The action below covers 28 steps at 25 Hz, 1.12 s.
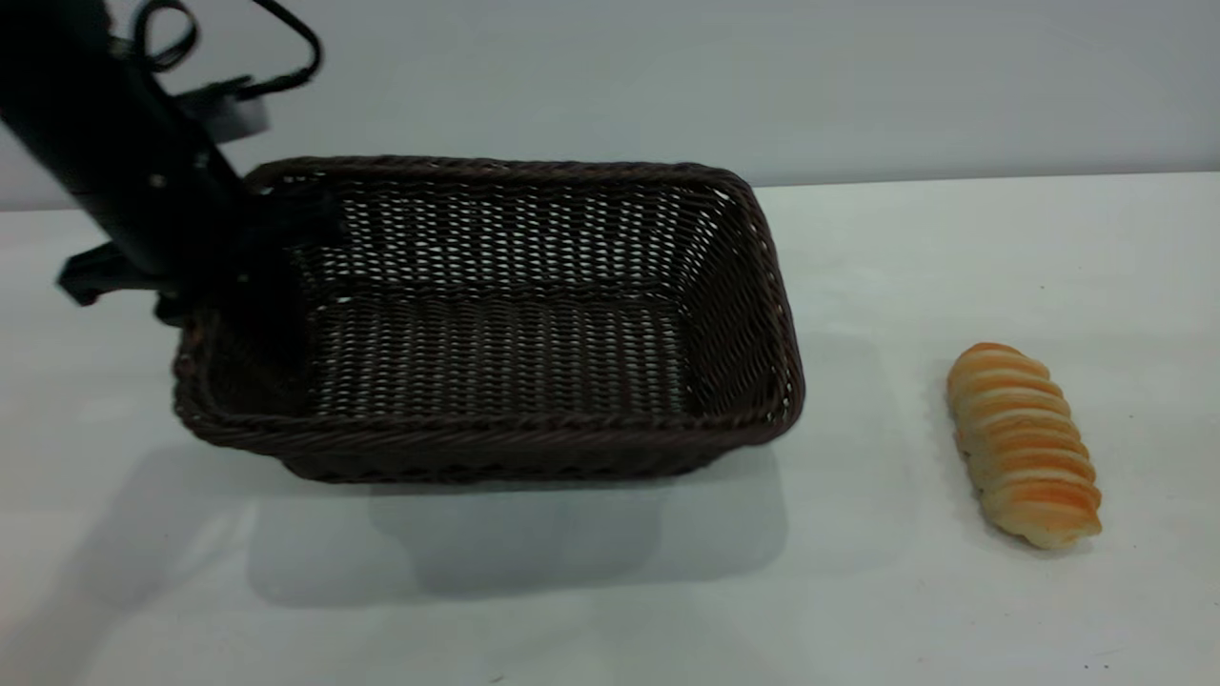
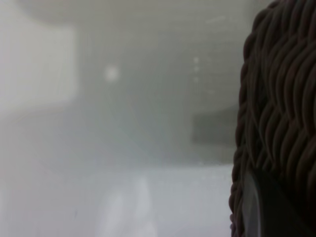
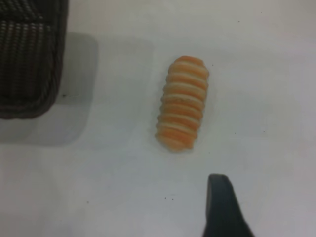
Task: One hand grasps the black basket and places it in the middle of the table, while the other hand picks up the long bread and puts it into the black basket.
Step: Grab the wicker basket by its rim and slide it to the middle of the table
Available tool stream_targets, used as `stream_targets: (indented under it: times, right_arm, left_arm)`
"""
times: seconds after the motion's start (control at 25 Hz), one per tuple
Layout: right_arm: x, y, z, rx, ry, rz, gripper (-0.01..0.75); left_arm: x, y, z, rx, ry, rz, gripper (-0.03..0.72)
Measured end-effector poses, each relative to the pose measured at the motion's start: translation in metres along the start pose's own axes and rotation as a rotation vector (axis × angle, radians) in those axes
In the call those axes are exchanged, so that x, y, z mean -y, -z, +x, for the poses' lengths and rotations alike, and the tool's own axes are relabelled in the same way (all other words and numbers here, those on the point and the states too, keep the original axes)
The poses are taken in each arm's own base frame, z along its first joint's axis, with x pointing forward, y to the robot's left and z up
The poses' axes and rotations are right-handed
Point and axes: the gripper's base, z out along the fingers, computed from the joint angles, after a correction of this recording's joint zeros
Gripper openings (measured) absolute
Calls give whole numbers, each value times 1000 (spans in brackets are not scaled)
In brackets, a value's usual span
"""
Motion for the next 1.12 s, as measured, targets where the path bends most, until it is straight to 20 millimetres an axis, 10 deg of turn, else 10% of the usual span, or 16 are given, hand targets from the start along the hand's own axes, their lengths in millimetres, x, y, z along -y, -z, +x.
stream_targets:
  times: [0.44,0.76,1.12]
  right_arm:
    - [0,0,0,0,0,0,437]
    - [0,0,0,0,0,0,437]
    - [-4,-13,-2,-57,-7,-63,437]
  left_arm:
    - [4,-33,-10,-91,-34,21,157]
    - [6,-29,-11,-82,-20,34,491]
    - [24,67,-20,109,-117,43,530]
